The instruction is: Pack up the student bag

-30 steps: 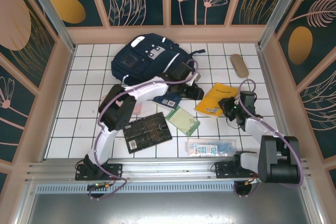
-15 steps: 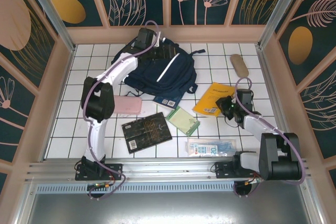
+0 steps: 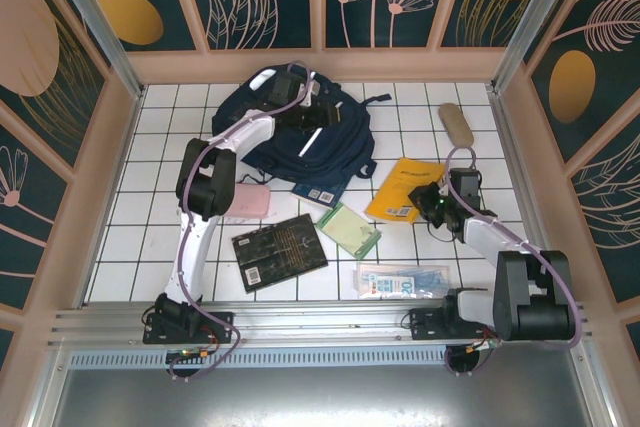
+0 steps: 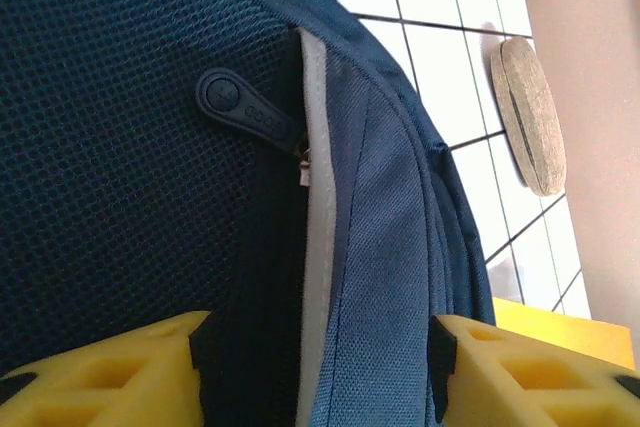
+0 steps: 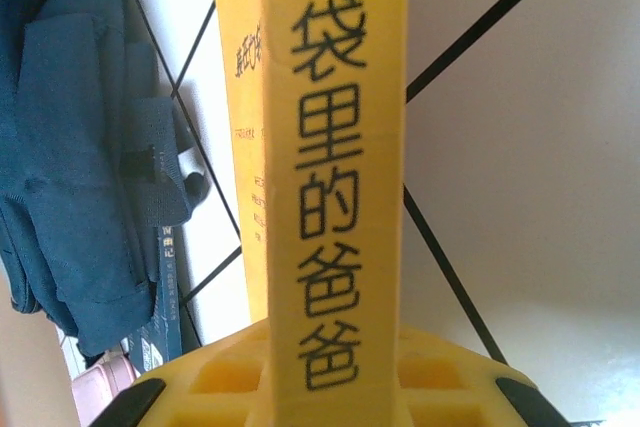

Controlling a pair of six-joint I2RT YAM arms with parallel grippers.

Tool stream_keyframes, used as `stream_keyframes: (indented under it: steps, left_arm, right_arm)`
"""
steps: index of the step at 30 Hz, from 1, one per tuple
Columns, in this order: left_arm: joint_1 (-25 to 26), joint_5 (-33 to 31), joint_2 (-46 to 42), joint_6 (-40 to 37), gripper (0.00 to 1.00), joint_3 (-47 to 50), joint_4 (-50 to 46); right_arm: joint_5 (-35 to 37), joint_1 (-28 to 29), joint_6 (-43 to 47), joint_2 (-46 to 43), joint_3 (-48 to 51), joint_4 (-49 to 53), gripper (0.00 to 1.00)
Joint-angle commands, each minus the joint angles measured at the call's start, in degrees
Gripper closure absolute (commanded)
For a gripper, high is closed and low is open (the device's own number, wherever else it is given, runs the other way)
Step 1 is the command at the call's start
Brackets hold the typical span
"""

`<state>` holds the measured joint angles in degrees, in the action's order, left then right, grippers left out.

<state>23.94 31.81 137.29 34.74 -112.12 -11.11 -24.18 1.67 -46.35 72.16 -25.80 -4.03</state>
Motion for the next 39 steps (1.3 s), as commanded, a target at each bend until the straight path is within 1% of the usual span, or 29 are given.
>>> stream_keyframes:
  steps: [1,5,7,8,10,12,13,16,20,21,23,25,29,32,36,39]
  left_arm:
    - [0.2,4.9,-3.1,2.6,0.45,3.6,4.7]
    - [0.7,4.7,-3.1,1.8,0.55,4.4,4.1]
    - [0.8,3.0,-2.3,0.7,0.59,3.5,2.0]
    - [0.8,0.9,-1.8,-0.4,0.62,2.7,0.1]
    - [0.7,-0.5,-1.0,-1.9,0.75,0.9,-1.7]
    - [0.8,-1.4,-0.2,-3.2,0.93,-1.3,-4.2]
    - [0.7,-1.3,-0.1,-3.4,1.00,-2.2,-4.7]
    - [0.7,-1.1,-2.1,-3.8,1.00,-4.0,-5.8]
    - [-0.1,-1.5,-7.3,-3.5,1.00,-7.2,-7.6]
    - [-0.4,-1.7,-8.6,-3.4,1.00,-8.2,-8.3]
    - [-1.2,-1.3,-11.0,-2.7,1.00,-8.8,-8.9]
    - [-2.2,-0.4,-13.7,-1.5,1.00,-8.4,-8.5]
    - [-4.0,3.4,-17.7,1.7,1.00,-8.2,-6.4]
    - [-5.6,8.0,-19.4,5.1,1.00,-8.6,-3.5]
    - [-7.9,10.3,-22.0,8.6,1.00,-6.4,0.5]
    - [-8.7,11.9,-22.8,10.6,1.00,-4.7,2.7]
  right_arm:
    - [-2.1,0.5,0.4,1.9,0.7,-1.9,1.00]
    - [-3.5,0.6,-1.2,3.7,1.5,-4.7,1.00]
    - [-4.0,0.6,-1.9,4.1,1.5,-5.4,1.00]
    - [-4.1,0.7,-2.1,4.0,1.5,-5.5,1.00]
    - [-4.0,0.7,-2.4,3.1,1.1,-5.1,1.00]
    - [-2.8,0.8,-2.3,1.5,0.5,-3.3,1.00]
    - [-1.9,0.8,-2.1,0.6,0.0,-2.1,1.00]
    - [3.1,1.0,-1.1,-4.3,-2.0,3.8,1.00]
    - [10.5,2.1,0.8,-12.5,-5.5,10.2,1.00]
    - [11.4,2.1,0.8,-14.5,-6.1,10.6,1.00]
    - [10.9,2.2,0.6,-18.1,-6.5,9.0,1.00]
    - [8.2,2.4,-0.3,-20.1,-6.4,5.7,1.00]
    - [0.6,4.2,-1.8,-16.5,-9.5,0.7,1.00]
    - [-3.5,6.7,-3.0,-12.6,-11.8,-4.4,1.00]
    - [-3.3,11.3,-4.6,-8.8,-15.2,-10.2,1.00]
    - [-4.7,13.4,-7.7,-4.7,-17.0,-16.5,1.00]
